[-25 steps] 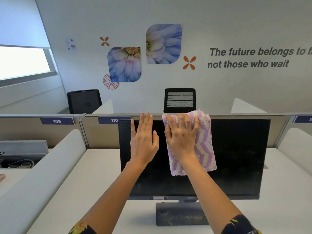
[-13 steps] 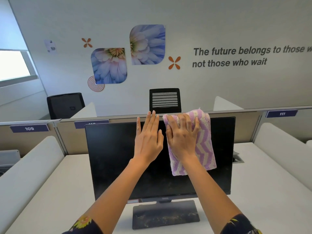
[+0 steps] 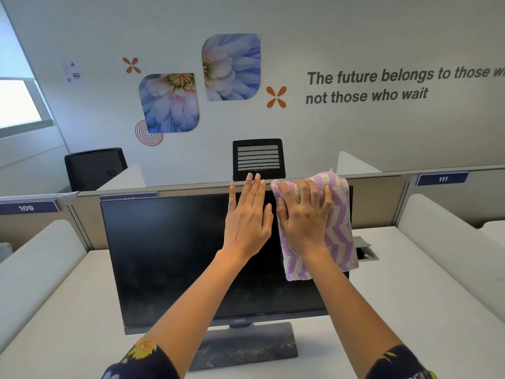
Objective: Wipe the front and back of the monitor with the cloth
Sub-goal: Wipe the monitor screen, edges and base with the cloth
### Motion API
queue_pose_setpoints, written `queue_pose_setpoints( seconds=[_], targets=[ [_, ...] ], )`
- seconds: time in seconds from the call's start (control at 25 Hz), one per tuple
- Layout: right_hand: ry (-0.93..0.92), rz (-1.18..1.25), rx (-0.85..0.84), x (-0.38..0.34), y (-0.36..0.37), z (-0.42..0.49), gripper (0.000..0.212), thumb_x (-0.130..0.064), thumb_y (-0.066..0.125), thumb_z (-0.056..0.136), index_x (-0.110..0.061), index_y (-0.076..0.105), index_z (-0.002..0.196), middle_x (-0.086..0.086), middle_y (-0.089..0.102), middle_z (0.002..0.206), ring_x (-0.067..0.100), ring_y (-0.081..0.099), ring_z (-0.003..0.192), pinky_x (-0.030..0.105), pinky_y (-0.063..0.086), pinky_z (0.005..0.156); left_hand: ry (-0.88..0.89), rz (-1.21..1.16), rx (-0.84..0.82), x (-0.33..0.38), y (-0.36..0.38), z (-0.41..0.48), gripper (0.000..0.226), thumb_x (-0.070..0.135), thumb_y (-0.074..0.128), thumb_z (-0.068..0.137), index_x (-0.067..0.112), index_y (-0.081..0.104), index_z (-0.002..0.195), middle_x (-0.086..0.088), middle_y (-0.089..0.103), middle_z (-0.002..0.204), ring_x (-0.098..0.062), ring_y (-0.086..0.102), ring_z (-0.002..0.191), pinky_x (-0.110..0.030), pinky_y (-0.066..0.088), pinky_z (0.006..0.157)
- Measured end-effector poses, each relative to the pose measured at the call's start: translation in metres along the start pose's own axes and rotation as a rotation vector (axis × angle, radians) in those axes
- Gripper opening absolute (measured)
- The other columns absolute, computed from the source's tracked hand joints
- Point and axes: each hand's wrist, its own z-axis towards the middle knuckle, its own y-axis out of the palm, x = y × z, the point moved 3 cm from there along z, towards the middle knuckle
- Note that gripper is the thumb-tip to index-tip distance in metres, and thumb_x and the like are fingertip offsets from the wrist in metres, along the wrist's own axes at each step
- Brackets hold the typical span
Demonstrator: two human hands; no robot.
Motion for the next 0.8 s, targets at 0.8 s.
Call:
queue_pose_setpoints(
  seconds=[0.8],
  targets=[
    [0.234, 0.117, -0.066, 0.035, 0.027, -0.103, 0.057, -0.043, 0.024, 0.105, -0.026, 0.008, 0.157, 0.011, 0.015, 0.163, 0.034, 0.013, 0.15, 0.061, 0.019, 0.117, -0.04, -0.076, 0.12, 0.011, 0.013, 0.001, 0.051, 0.037, 0.041, 0.096, 0.013, 0.049, 0.139, -0.003, 0.05, 0.144, -0.016, 0.034, 0.142, -0.043, 0.003, 0.123]
  ],
)
